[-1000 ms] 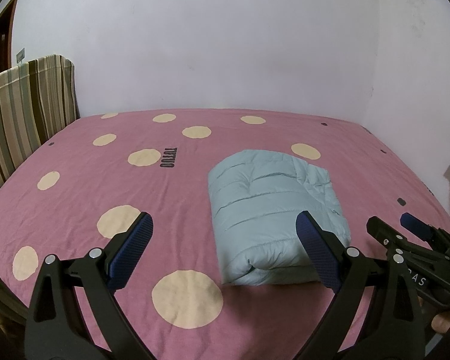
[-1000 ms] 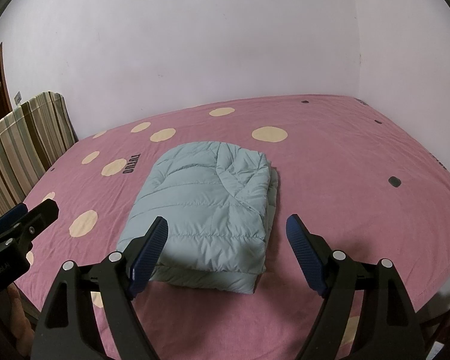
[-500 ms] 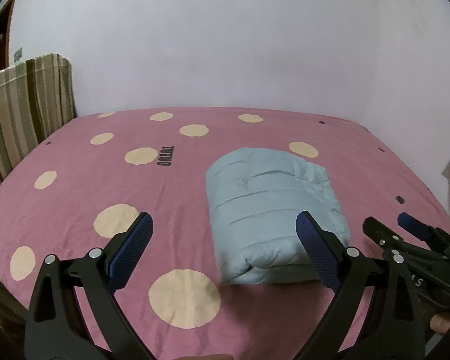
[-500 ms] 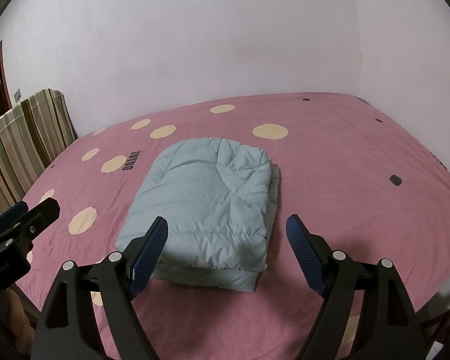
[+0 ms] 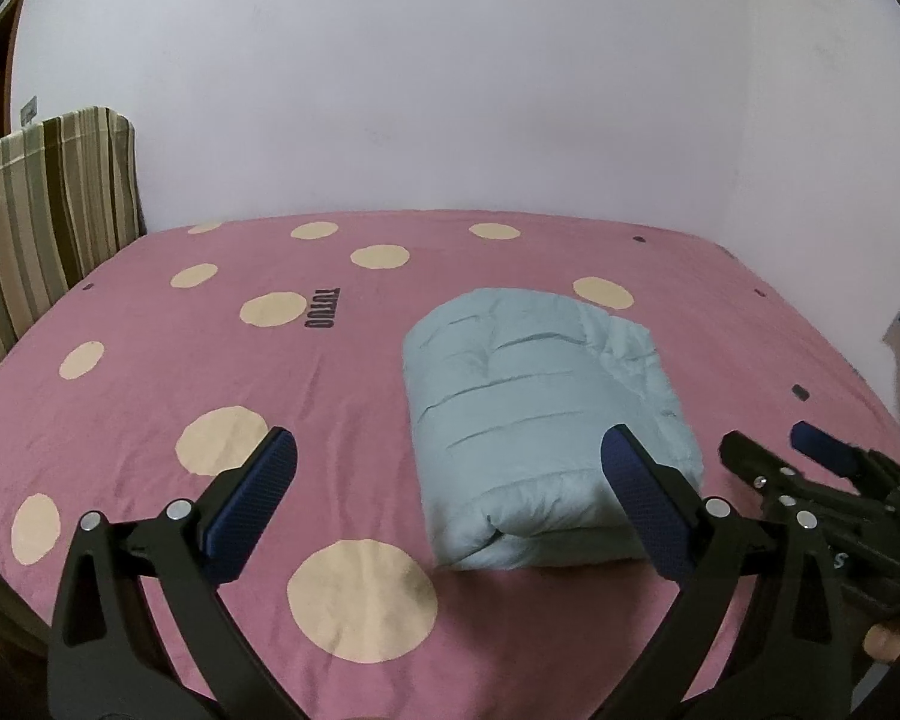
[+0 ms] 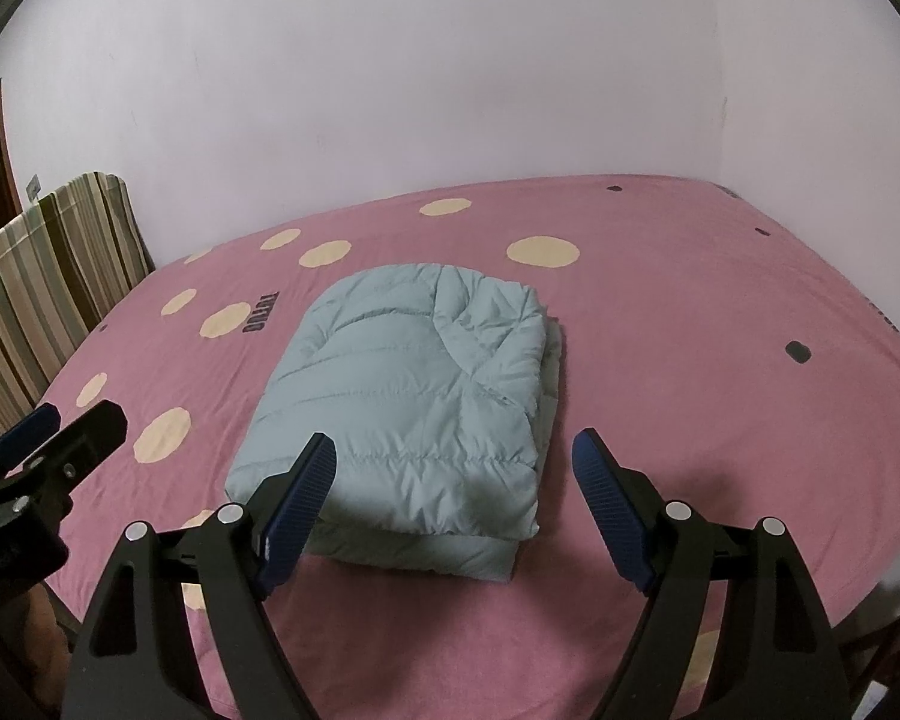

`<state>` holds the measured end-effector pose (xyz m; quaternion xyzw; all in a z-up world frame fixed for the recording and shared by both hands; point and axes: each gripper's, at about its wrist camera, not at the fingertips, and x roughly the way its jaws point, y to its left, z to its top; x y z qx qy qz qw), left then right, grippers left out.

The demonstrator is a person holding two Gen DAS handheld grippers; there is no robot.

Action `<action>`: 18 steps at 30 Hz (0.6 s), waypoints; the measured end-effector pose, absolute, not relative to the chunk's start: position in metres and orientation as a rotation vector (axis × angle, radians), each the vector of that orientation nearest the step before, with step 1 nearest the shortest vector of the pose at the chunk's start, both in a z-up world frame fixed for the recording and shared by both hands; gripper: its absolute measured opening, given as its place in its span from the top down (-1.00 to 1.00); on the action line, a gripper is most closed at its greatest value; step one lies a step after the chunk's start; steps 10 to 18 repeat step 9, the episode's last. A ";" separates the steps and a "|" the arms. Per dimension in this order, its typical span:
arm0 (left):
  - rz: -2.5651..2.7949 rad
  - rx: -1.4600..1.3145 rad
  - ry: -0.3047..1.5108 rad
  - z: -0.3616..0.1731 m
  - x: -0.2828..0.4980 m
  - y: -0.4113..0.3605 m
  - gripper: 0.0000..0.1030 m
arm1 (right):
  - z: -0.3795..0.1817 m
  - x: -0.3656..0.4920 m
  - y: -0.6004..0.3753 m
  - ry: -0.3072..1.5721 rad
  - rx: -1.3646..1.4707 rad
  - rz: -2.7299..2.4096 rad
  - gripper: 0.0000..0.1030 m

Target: Fold large clothes

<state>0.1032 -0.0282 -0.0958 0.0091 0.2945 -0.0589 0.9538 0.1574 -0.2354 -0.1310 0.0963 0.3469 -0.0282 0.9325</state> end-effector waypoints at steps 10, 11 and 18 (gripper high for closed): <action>-0.031 0.016 0.683 -0.120 0.135 -0.010 -0.96 | -0.136 0.164 -0.254 0.706 0.222 -0.093 -0.55; -0.031 0.016 0.683 -0.120 0.135 -0.010 -0.96 | -0.136 0.164 -0.254 0.706 0.222 -0.093 -0.55; -0.031 0.016 0.683 -0.120 0.135 -0.010 -0.96 | -0.136 0.164 -0.254 0.706 0.222 -0.093 -0.55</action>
